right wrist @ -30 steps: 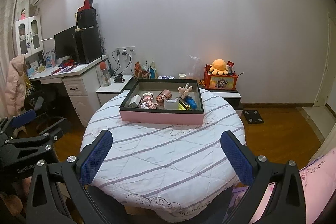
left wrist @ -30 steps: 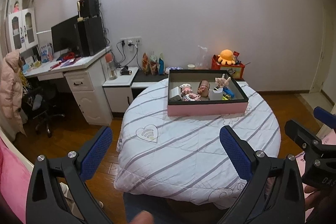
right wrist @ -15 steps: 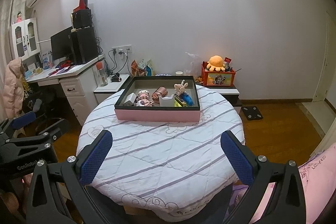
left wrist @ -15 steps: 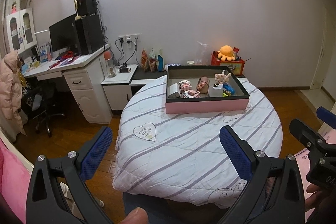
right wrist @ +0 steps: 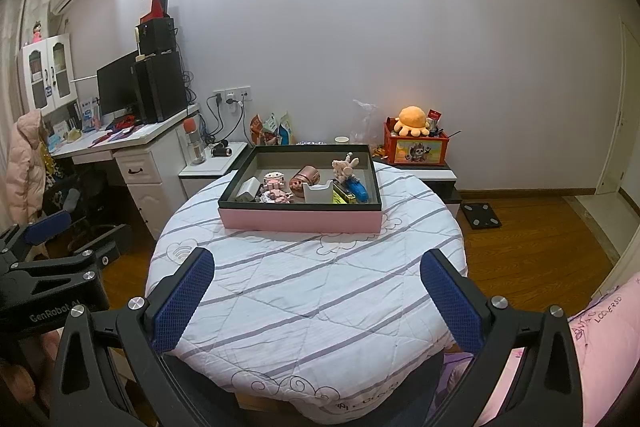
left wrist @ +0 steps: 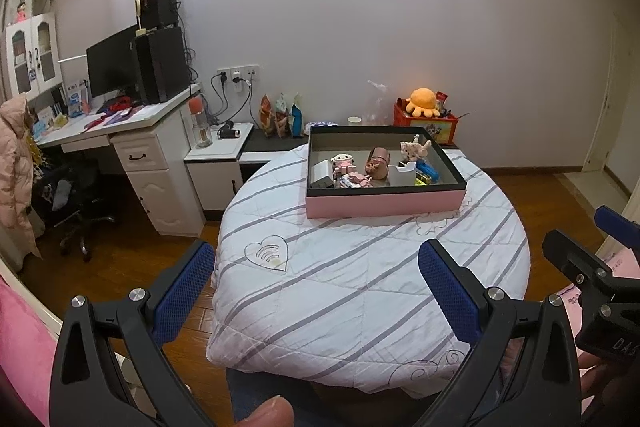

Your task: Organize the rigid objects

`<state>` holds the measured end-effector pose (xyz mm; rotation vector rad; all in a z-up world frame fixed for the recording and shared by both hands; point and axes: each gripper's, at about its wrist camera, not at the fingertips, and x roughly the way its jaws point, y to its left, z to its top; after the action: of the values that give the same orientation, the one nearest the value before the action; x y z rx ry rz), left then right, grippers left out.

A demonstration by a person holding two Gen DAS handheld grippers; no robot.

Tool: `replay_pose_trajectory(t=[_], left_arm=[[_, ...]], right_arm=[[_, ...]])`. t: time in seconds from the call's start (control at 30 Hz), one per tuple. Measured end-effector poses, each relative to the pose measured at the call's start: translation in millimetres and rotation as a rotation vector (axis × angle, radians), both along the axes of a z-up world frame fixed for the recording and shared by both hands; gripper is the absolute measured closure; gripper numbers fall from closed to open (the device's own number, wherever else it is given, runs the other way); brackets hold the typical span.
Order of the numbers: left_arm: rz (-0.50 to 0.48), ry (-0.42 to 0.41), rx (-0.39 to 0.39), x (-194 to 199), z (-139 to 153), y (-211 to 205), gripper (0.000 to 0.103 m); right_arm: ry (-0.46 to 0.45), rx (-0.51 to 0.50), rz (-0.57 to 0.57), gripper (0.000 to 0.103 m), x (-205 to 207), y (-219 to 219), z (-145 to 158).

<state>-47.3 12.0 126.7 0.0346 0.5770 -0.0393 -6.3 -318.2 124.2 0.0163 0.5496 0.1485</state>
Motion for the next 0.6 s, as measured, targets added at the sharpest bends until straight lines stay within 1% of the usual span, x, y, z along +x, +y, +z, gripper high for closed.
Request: replay_pose_trajectory(t=[0.6], left_arm=[[0.010,0.002,0.025,-0.5,-1.8,-5.7,0.000]], right_arm=[[0.005,0.001,-0.006,0.000,0.4,-0.4,-0.7]])
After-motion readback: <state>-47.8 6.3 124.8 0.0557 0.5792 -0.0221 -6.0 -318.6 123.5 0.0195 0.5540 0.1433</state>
